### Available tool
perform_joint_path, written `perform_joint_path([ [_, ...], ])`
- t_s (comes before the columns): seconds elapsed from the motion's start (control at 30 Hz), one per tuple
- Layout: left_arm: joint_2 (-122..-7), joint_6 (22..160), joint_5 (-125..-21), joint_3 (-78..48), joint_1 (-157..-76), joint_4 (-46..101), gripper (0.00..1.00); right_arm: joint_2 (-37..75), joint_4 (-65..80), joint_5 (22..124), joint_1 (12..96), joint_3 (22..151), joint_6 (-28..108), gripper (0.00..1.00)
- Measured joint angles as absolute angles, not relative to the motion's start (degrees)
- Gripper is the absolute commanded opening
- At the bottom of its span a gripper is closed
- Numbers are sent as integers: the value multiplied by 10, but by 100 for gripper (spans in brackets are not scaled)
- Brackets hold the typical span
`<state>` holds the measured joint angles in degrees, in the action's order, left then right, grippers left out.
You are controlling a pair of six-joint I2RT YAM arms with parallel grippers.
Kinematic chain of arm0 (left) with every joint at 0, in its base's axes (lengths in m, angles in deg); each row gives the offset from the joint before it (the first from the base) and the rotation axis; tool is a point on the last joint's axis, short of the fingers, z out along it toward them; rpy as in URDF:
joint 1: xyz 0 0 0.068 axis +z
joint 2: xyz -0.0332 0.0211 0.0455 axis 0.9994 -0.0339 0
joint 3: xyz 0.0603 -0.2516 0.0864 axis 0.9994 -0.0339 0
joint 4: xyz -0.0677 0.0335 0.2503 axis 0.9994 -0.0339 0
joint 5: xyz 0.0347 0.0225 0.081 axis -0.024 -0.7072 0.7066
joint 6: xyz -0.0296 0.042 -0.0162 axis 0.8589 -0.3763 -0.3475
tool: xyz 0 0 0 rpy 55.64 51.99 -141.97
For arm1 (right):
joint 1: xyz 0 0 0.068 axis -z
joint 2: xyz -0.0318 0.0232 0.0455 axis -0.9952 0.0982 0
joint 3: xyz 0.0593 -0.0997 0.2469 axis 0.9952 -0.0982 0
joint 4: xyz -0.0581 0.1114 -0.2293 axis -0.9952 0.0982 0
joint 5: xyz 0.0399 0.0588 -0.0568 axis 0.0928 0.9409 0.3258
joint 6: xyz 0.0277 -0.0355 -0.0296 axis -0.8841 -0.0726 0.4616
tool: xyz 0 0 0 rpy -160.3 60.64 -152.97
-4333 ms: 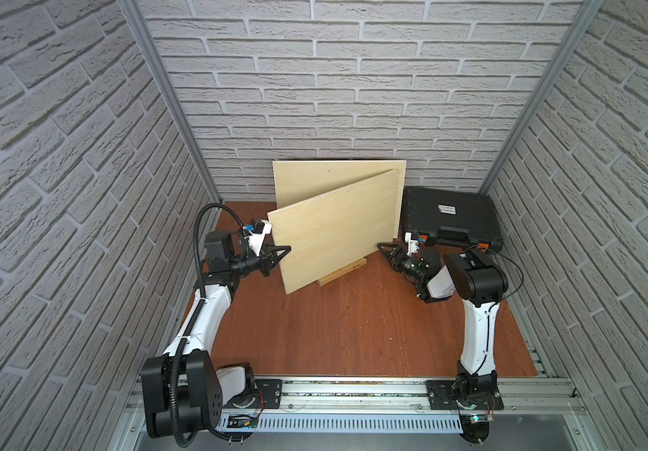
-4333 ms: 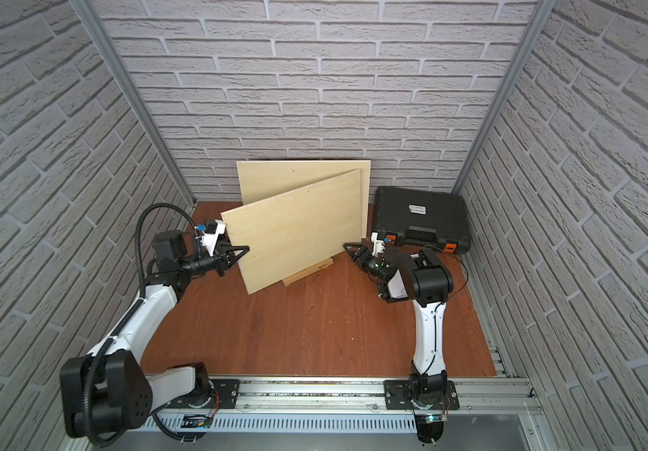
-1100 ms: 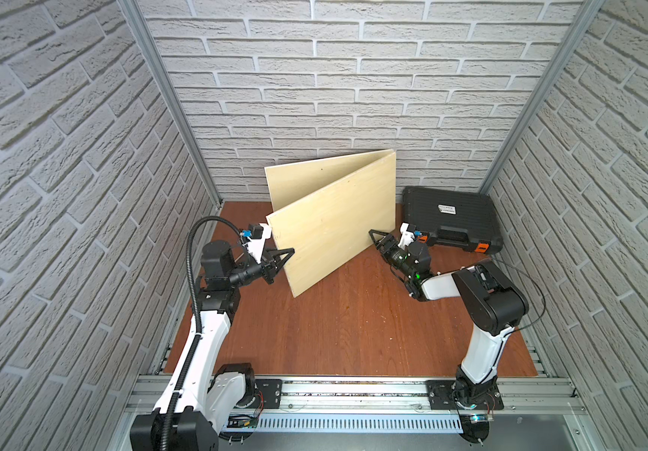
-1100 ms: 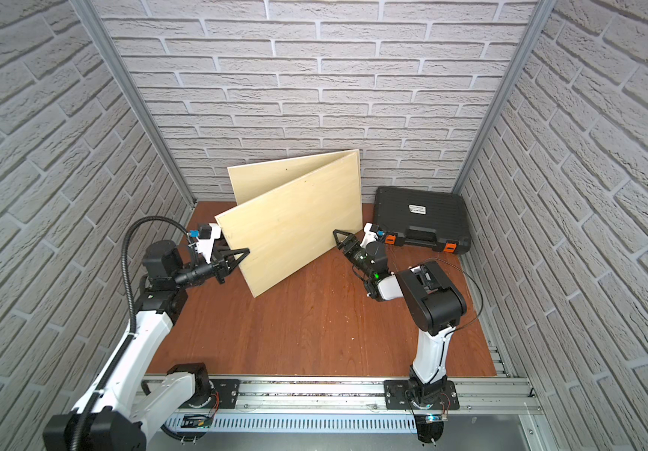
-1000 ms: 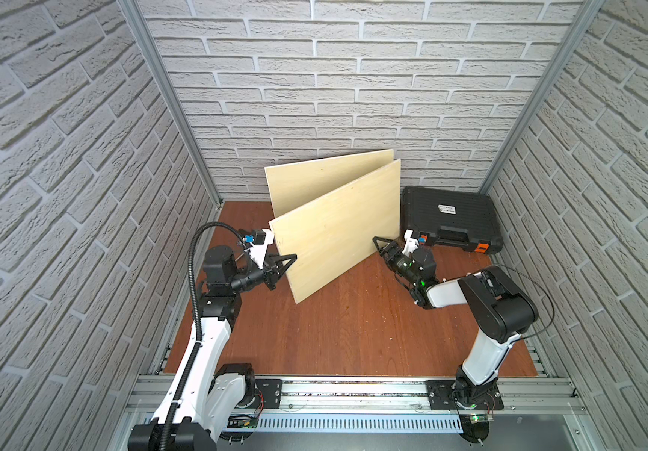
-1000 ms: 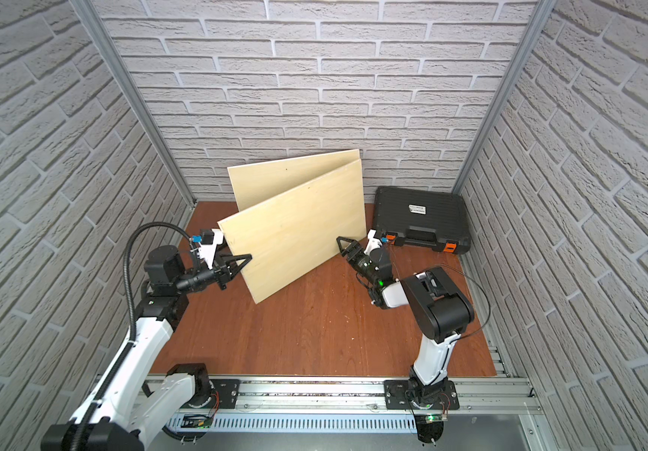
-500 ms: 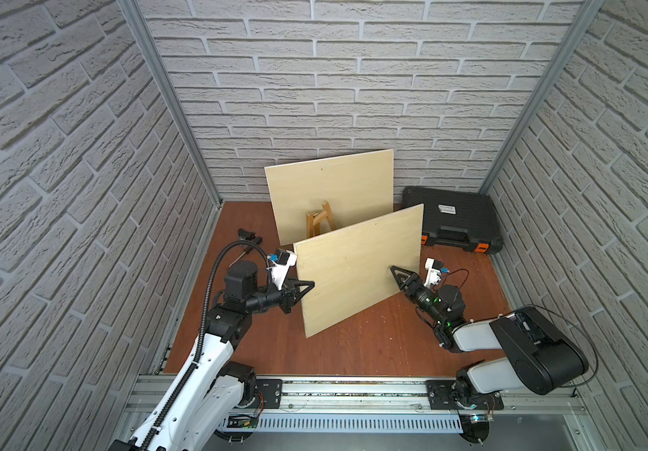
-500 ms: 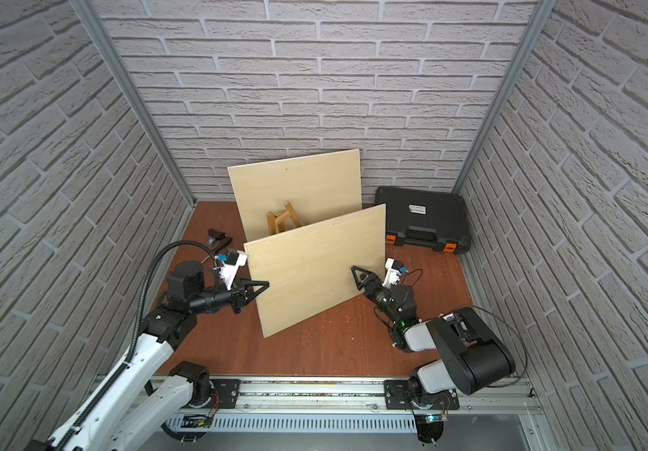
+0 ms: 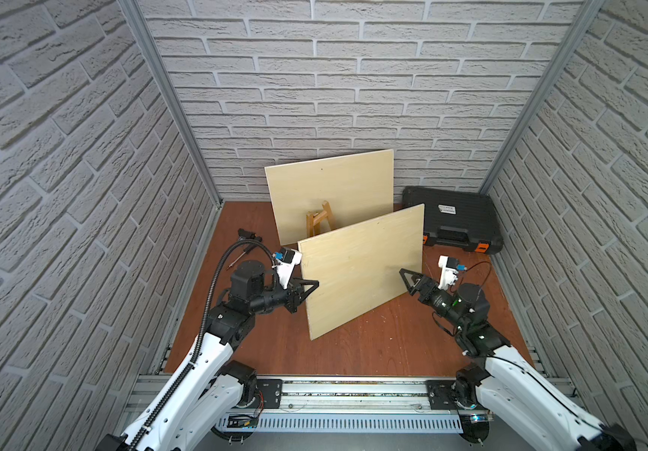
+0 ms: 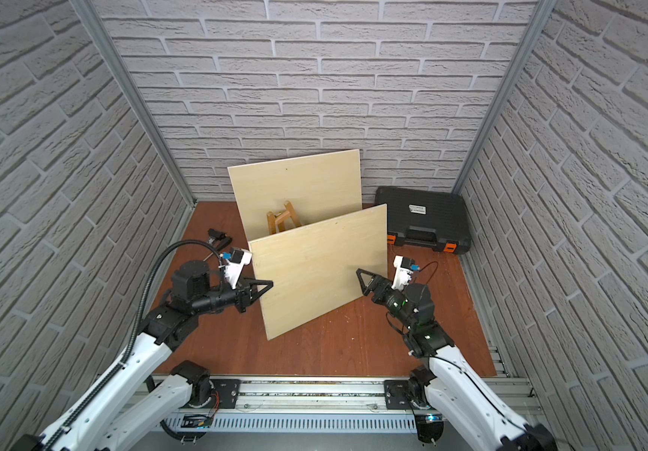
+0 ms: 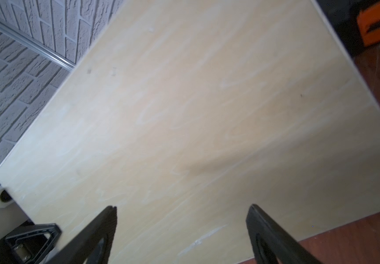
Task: Disassemble the easel
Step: Place the drawing board at the corner of the board.
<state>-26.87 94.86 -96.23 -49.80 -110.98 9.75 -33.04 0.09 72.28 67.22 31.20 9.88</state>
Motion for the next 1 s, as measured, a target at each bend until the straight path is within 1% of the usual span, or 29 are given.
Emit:
perform_joint_path([
  [0.07,-301,955,-966,-489,-1110,112,0,-358,93,717,672,364,130,90],
  [0.23,-397,971,-979,-462,-1115,169,0,-341,269,713,672,424,174,90],
  [0.37,-458,981,-982,-439,-1130,213,0,-315,376,710,672,463,198,91],
  [0.47,-498,983,-982,-422,-1143,236,0,-302,427,704,672,497,218,92],
  [0.6,-549,987,-985,-402,-1158,268,0,-299,471,682,672,529,240,93],
  [0.73,-581,997,-993,-397,-1161,292,0,-285,492,645,680,547,266,98],
  [0.83,-577,995,-992,-396,-1160,285,0,-258,481,652,726,548,283,98],
  [1.0,-554,978,-1018,-395,-1130,229,0,-160,412,696,819,549,302,98],
])
